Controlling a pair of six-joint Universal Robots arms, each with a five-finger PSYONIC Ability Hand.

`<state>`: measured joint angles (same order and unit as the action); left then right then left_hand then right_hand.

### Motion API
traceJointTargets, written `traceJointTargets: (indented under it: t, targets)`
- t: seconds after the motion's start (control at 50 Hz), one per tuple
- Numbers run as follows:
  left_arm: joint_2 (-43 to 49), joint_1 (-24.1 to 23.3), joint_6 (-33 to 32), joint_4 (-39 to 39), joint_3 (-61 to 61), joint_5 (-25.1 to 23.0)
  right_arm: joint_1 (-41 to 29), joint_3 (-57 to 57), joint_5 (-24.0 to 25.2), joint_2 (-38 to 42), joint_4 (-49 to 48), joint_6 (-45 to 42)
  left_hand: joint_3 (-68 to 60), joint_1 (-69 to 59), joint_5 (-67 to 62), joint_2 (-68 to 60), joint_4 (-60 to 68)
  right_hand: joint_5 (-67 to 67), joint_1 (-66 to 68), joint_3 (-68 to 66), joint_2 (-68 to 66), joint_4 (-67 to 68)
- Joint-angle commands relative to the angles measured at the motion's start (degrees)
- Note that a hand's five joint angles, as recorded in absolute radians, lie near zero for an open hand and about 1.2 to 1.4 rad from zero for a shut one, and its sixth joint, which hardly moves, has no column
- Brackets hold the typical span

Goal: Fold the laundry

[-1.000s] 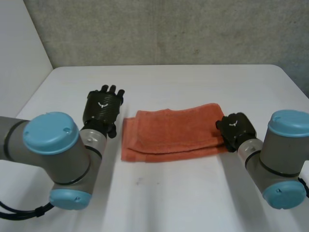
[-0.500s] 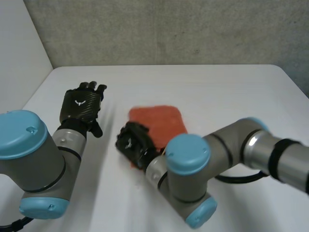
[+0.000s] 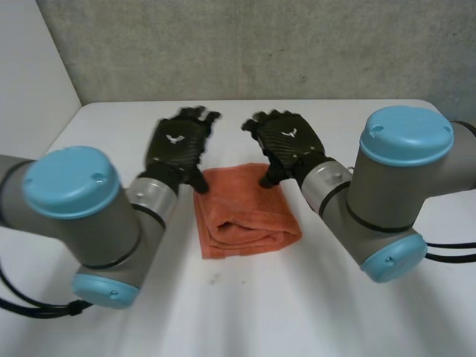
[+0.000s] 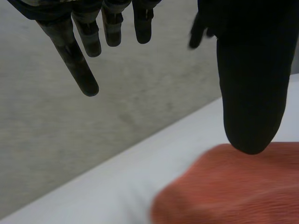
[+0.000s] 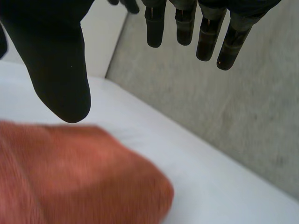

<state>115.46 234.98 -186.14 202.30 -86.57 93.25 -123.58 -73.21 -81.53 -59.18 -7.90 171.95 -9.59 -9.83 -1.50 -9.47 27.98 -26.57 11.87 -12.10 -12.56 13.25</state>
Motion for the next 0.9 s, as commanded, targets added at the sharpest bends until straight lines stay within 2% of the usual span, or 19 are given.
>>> traceJointTargets:
  t: [0.02, 0.26, 0.4, 0.6, 0.7, 0.76, 0.82, 0.88, 0.9]
  targets:
    - [8.2, -3.12, 1.57, -6.57, 6.94, -3.43, 2.64, 2.28, 0.59, 5.3, 3.68, -0.47, -0.97, -0.72, 0.95, -1.08, -17.43, 26.57, -1.87, 2.1, 2.56, -3.25]
    - [15.41, -1.72, 3.85, -7.8, 8.26, -0.97, 3.52, 9.04, 0.41, 16.28, 12.2, -2.32, -1.3, -1.06, 0.61, -1.42, -17.09, 26.57, -1.87, 2.1, 2.56, -3.25]
    - [14.88, 1.62, 3.41, -10.35, 6.59, -0.62, 5.01, 9.92, 0.15, 15.76, 12.38, -4.78, -0.97, -0.72, 0.95, -1.08, -17.43, 26.57, -1.87, 2.1, 2.56, -3.25]
    - [4.78, 1.71, 3.59, -12.81, 5.27, -0.62, 5.01, 10.01, -1.08, 6.18, 11.59, -3.99, -0.63, -0.39, 1.28, -0.75, -17.76, 26.57, -1.87, 2.1, 2.56, -3.25]
    - [-4.43, 1.89, 3.94, -13.77, 5.09, -0.62, 5.1, 8.78, -7.04, -2.76, 8.7, -1.1, -0.63, -0.39, 1.28, -0.75, -17.76, 26.57, -1.87, 2.1, 2.56, -3.25]
    - [-6.47, 2.06, 4.03, -14.48, 5.27, -0.62, 5.62, 8.17, -9.86, -6.11, 7.64, 0.05, -0.63, -0.39, 1.28, -0.75, -17.76, 26.57, -1.87, 2.1, 2.56, -3.25]
    - [-10.61, 3.91, 4.03, -15.71, 5.62, -0.62, 6.68, 7.81, -11.01, -7.36, 7.37, 0.05, -0.63, -0.39, 1.28, -0.75, -17.76, 26.57, -1.87, 2.1, 2.56, -3.25]
    - [-17.62, 8.9, 4.11, -17.11, 5.97, -0.62, 10.1, 6.76, -13.12, -13.49, 7.28, 0.14, -0.63, -0.39, 1.28, -0.75, -17.76, 26.57, -1.87, 2.1, 2.56, -3.25]
    - [-17.64, 8.92, 4.11, -17.12, 5.97, -0.62, 10.11, 6.76, -13.12, -13.51, 7.28, 0.14, -0.63, -0.39, 1.28, -0.75, -17.76, 26.57, -1.87, 2.1, 2.56, -3.25]
